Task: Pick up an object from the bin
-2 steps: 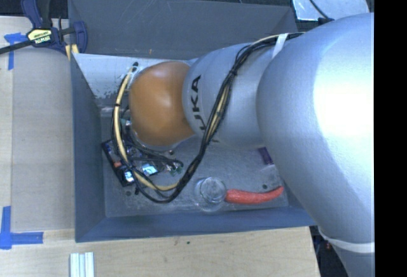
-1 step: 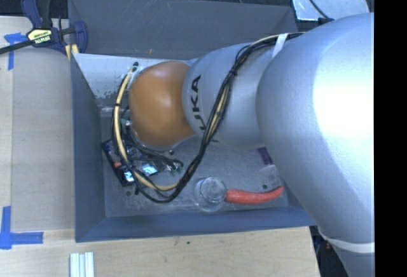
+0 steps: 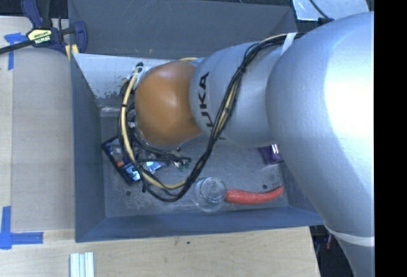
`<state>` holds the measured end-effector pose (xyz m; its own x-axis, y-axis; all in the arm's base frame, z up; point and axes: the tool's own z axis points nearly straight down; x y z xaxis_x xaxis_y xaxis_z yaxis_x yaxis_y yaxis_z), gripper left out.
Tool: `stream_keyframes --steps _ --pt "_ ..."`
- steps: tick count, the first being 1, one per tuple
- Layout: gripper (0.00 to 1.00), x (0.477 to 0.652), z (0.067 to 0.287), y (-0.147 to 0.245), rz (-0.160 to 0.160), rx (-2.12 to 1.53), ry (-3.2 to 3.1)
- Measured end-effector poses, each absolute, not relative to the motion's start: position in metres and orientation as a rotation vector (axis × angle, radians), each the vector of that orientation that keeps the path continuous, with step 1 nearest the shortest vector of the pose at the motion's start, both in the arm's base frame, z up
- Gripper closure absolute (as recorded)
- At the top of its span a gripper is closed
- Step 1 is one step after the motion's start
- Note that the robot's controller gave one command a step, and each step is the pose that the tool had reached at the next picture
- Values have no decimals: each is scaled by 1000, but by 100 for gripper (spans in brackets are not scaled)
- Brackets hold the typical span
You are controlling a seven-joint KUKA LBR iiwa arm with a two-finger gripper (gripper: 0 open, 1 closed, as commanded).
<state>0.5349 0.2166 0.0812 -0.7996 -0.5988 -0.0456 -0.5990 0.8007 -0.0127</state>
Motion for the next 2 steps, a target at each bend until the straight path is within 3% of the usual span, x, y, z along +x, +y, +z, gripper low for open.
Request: stream_keyframes --steps 1,2 --pt "100 539 75 218 -5 -1057 2917" --pt "100 537 183 223 3 -1043 2917"
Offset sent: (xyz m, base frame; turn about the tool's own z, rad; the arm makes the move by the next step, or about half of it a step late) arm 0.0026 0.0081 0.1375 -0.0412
